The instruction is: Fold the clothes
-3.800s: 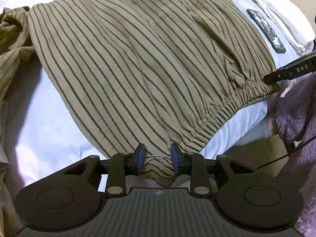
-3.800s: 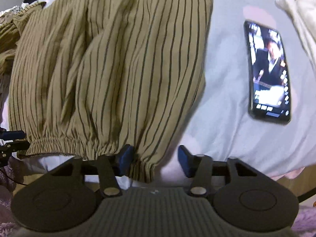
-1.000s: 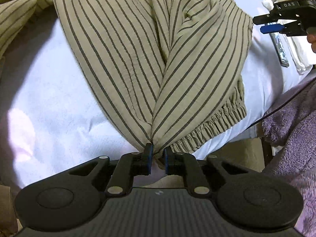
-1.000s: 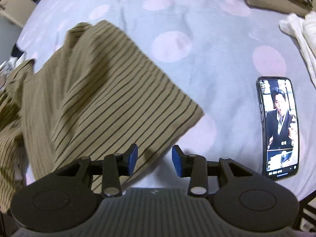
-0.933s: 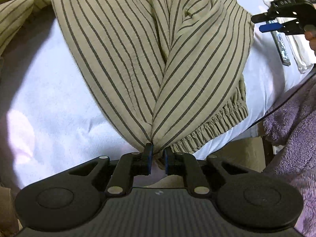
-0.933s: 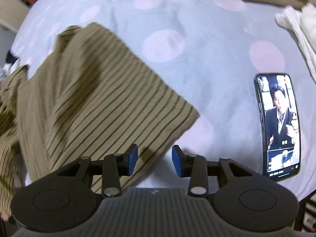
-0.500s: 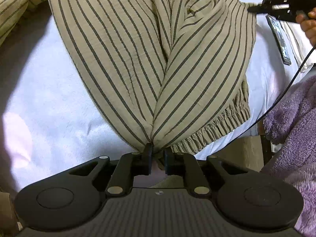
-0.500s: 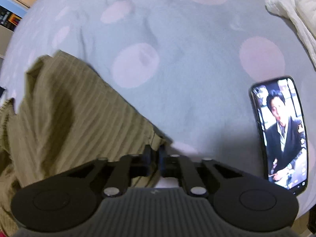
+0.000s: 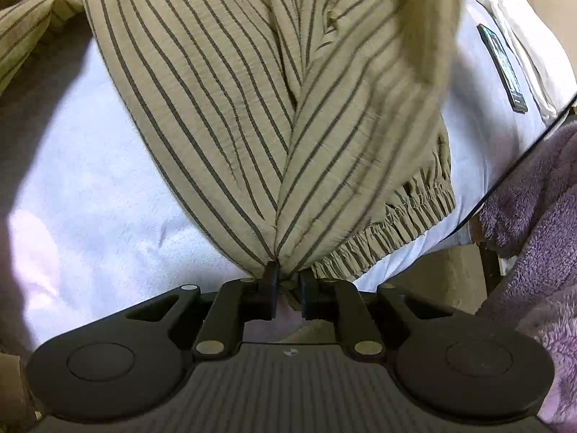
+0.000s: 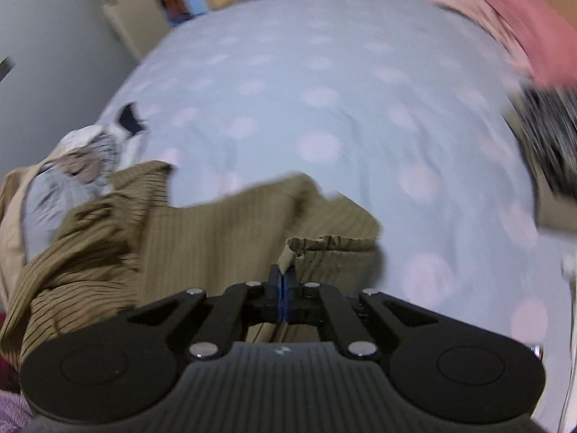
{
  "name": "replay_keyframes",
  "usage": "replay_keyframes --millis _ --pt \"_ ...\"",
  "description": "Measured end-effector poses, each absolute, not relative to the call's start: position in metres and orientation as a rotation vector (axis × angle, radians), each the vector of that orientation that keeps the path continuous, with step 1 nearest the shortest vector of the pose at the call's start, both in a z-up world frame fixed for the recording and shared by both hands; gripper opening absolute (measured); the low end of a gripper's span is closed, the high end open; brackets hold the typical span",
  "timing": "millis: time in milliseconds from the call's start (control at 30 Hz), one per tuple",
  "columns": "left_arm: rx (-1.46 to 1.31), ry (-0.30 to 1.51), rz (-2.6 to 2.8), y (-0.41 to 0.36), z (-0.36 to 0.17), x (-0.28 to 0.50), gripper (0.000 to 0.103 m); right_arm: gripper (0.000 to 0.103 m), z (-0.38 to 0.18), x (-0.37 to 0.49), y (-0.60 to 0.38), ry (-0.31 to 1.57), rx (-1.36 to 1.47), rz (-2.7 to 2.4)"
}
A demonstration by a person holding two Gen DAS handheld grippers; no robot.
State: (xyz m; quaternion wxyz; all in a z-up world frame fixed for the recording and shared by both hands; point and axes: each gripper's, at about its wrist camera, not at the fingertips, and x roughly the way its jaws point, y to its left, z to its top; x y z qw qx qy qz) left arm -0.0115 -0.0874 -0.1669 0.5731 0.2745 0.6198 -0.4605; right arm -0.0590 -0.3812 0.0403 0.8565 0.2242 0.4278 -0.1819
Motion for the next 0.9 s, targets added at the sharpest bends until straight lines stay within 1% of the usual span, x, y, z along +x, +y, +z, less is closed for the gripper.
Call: replay_keyframes --millis 233,500,533,600,633,900 --pt "0.665 1.392 -1.096 -0.084 -0.165 -0.026 0.010 0.001 0.070 0.011 -0.328 0.879 0.343 -0.256" --pt "0.655 1.377 -1.104 -0.082 -0.166 -0.029 0.010 0.003 0.074 0.067 -0.264 0.835 0.277 -0.079" --pt "0.655 1.376 -1.104 -0.082 -0.166 -0.030 0.010 0.008 0.072 0.070 -0.258 0.835 0.268 -0.068" --pt "0.656 1.373 -1.105 -0.082 -0.167 -0.033 0.010 0.021 0.068 0.073 -0.249 0.837 0.248 -0.058" --pt "0.656 1.371 -1.105 -0.081 -0.167 -0.034 0.010 0.033 0.066 0.073 -0.247 0.841 0.239 -0.065" --pt "0.651 1.365 -1.104 -0.081 -0.168 -0.040 0.010 0.034 0.040 0.040 -0.270 0.907 0.250 -0.137"
